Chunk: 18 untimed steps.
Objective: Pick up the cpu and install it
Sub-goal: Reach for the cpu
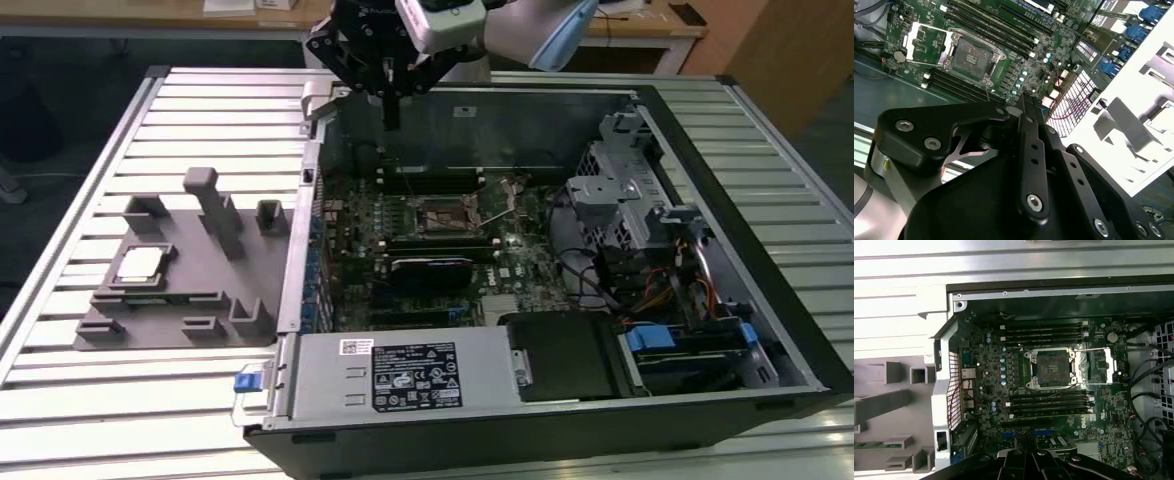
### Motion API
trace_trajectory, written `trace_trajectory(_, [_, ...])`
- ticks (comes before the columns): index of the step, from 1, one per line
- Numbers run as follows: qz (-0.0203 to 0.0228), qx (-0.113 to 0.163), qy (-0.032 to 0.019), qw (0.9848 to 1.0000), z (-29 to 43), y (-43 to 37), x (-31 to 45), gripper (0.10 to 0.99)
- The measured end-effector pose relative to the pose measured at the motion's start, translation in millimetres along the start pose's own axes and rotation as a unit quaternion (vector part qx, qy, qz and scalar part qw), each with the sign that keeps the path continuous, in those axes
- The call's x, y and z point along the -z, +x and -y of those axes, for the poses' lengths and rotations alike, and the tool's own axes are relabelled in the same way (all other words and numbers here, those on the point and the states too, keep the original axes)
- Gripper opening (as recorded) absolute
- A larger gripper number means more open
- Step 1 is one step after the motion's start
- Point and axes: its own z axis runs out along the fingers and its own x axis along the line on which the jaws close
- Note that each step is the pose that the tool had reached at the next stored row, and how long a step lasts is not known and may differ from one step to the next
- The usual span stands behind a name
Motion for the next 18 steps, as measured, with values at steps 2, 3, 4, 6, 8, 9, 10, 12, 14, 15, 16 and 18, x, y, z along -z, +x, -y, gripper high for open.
trace_trajectory(2, [0.0000, 0.000, 0.0000, 1.0000, 0.0, 0.0, 0.0, 0.106])
trace_trajectory(3, [0.0000, 0.000, 0.0000, 1.0000, 0.0, 0.1, 0.0, 0.106])
trace_trajectory(4, [0.0000, 0.000, 0.0000, 1.0000, 0.0, 0.5, 0.0, 0.106])
trace_trajectory(6, [0.0000, 0.000, 0.0000, 1.0000, 0.2, 2.3, 0.1, 0.106])
trace_trajectory(8, [0.0000, 0.000, 0.0000, 1.0000, 0.3, 4.3, 0.1, 0.106])
trace_trajectory(9, [0.0000, 0.000, 0.0000, 1.0000, 0.4, 5.4, 0.2, 0.106])
trace_trajectory(10, [0.0000, 0.000, 0.0000, 1.0000, 0.5, 6.5, 0.2, 0.106])
trace_trajectory(12, [0.0001, 0.000, 0.0000, 1.0000, 0.7, 9.7, 0.3, 0.106])
trace_trajectory(14, [0.0001, 0.000, 0.0000, 1.0000, 1.0, 13.6, 0.4, 0.106])
trace_trajectory(15, [0.0001, 0.000, 0.0000, 1.0000, 1.2, 15.2, 0.4, 0.106])
trace_trajectory(16, [0.0002, 0.000, 0.0000, 1.0000, 1.3, 16.8, 0.5, 0.106])
trace_trajectory(18, [0.0002, 0.000, 0.0000, 1.0000, 1.5, 20.0, 0.6, 0.106])
